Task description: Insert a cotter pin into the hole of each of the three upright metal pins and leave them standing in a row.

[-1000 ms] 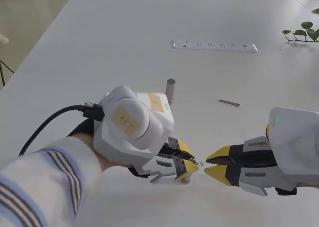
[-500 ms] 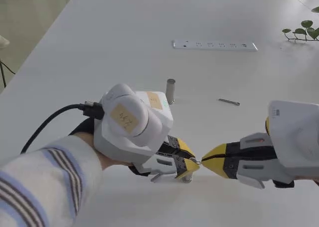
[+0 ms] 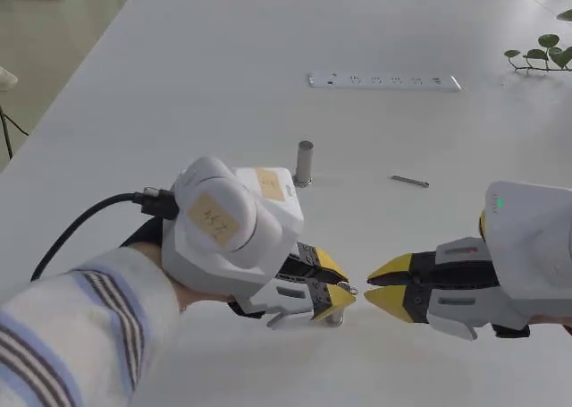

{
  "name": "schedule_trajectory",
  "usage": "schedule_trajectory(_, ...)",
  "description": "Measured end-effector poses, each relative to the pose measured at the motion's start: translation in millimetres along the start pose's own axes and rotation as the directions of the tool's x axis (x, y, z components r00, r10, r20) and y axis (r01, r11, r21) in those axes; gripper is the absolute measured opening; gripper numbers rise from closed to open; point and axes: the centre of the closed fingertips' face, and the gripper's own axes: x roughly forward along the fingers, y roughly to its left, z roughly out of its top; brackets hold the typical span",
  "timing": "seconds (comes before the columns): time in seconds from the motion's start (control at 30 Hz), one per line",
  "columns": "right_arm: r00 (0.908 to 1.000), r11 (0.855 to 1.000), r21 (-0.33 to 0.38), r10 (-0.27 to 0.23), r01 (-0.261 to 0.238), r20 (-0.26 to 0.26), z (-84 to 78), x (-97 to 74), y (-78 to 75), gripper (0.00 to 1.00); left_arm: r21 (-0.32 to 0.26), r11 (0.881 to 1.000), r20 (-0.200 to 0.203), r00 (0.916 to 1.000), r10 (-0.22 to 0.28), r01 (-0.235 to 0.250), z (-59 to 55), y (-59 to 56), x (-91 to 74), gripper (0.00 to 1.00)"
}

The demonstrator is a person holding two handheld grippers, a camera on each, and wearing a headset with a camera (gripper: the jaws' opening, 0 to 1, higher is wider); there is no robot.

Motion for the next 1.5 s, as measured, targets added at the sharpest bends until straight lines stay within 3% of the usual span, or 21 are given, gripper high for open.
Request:
schedule_trajectory(0.13, 0.9996, 0.999, 0.037, 0.0, -0.001, 0.027, -0.8, 1.1, 3.0, 0.08, -0.012, 1.0, 0.029, 0.9996, -0.005, 0.005, 1.0, -3.9, -8.1, 0.23)
schedule_trajectory(0.23, 0.9994, 0.999, 0.04, 0.005, -0.006, 0.034, -0.4, 3.6, 6.4, 0.09, -0.022, 0.999, 0.066, 0.9974, 0.028, -0.026, 2.6, -3.4, -17.4, 0.32)
schedule_trajectory(0.3, 0.9989, 0.999, 0.044, 0.014, -0.016, 0.044, 1.4, 6.0, 8.8, 0.09, -0.087, 0.995, 0.102, 0.9934, 0.053, -0.044, 2.5, -3.5, -26.8, 0.4)
schedule_trajectory(0.43, 0.9979, 0.998, 0.05, 0.03, -0.033, 0.058, 3.2, 11.7, 12.3, 0.11, -0.13, 0.99, 0.098, 0.9934, 0.06, -0.047, -8.8, -11.6, -45.4, 0.53)
schedule_trajectory(0.5, 0.9974, 0.998, 0.053, 0.034, -0.037, 0.063, 3.3, 14.1, 13.0, 0.12, -0.149, 0.985, 0.095, 0.9898, 0.106, -0.092, -13.6, -8.7, -52.2, 0.67)
schedule_trajectory(0.6, 0.9971, 0.998, 0.035, 0.057, -0.058, 0.051, 1.0, 18.6, 17.4, 0.12, -0.175, 0.979, 0.085, 0.9886, 0.124, -0.108, -23.8, -12.3, -63.3, 0.83)
schedule_trajectory(0.77, 0.9964, 0.997, 0.031, 0.074, -0.075, 0.042, -3.2, 24.6, 18.3, 0.12, -0.251, 0.953, 0.077, 0.9779, 0.194, -0.17, -40.9, -7.8, -76.4, 0.87)
schedule_trajectory(0.83, 0.9961, 0.996, 0.035, 0.078, -0.079, 0.042, -4.0, 25.9, 18.2, 0.12, -0.27, 0.946, 0.06, 0.9779, 0.201, -0.178, -46.9, -9.0, -79.9, 0.9)
schedule_trajectory(0.9, 0.9957, 0.996, 0.039, 0.082, -0.084, 0.044, -4.7, 27.9, 17.8, 0.12, -0.305, 0.935, 0.026, 0.9798, 0.198, -0.181, -55.1, -11.9, -81.4, 0.99)
schedule_trajectory(1.0, 0.9951, 0.995, 0.038, 0.091, -0.092, 0.04, -6.2, 30.5, 18.6, 0.12, -0.285, 0.942, -0.005, 0.9829, 0.184, -0.178, -66.4, -16.4, -82.1, 0.99)
schedule_trajectory(1.07, 0.9944, 0.994, 0.034, 0.1, -0.101, 0.034, -7.9, 32.5, 19.8, 0.12, -0.306, 0.936, -0.016, 0.9833, 0.181, -0.177, -72.0, -18.3, -82.4, 0.99)
schedule_trajectory(1.23, 0.9943, 0.994, 0.036, 0.102, -0.103, 0.03, -11.3, 36.7, 18.6, 0.11, -0.309, 0.931, -0.033, 0.9806, 0.193, -0.194, -75.1, -17.3, -83.7, 0.99)
schedule_trajectory(1.5, 0.993, 0.994, 0.042, 0.098, -0.101, 0.065, -8.7, 42.9, 13.6, 0.08, -0.317, 0.922, -0.022, 0.9732, 0.229, -0.224, -71.1, -13.1, -88.7, 0.99)
